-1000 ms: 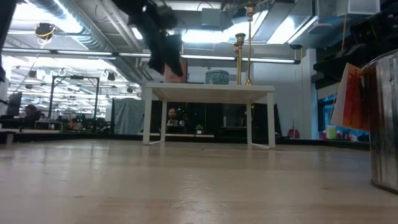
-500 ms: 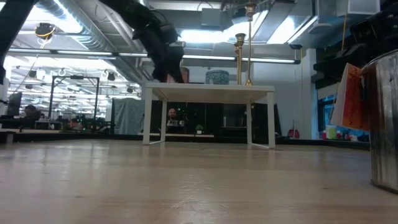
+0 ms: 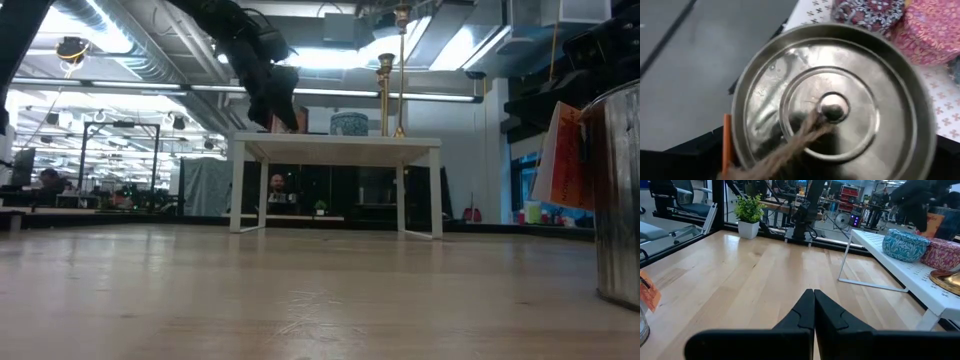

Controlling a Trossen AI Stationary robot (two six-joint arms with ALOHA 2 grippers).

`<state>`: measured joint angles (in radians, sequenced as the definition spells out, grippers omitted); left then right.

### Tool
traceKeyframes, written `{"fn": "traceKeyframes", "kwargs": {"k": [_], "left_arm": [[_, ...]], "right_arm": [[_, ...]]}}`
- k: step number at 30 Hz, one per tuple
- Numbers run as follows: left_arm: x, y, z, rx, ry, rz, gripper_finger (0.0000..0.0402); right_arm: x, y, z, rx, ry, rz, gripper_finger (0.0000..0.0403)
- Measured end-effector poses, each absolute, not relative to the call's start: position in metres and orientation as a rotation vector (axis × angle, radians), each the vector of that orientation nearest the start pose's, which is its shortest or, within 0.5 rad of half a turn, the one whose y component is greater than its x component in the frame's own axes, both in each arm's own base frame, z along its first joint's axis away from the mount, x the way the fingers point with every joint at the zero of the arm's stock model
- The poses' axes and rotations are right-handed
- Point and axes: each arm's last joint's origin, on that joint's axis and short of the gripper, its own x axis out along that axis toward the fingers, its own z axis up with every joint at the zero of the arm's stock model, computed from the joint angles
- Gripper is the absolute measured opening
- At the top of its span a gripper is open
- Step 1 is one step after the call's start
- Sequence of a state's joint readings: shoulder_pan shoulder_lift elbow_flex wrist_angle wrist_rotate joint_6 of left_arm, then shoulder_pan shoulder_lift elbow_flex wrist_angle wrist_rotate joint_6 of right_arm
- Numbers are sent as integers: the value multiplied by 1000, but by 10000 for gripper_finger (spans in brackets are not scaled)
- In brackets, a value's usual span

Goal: Pick & Place candle stick holders
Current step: Put the left orange scented candle on the shelf, then put the orange scented candle on the shelf and align it with the other orange scented candle

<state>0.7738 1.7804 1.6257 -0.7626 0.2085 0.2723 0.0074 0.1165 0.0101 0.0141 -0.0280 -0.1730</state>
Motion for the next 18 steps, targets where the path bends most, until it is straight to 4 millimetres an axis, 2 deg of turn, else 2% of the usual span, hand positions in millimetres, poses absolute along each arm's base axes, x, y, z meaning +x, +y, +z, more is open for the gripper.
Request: {"fn": "traceKeyframes", "kwargs": {"k": [8,18], "left_arm": [[263,253,336,-117,830,445,399],[230,217,385,-119,714,377,400]], "right_arm": [[104,2,159,-172,89,43,1],[104,2,159,-172,89,43,1]]}}
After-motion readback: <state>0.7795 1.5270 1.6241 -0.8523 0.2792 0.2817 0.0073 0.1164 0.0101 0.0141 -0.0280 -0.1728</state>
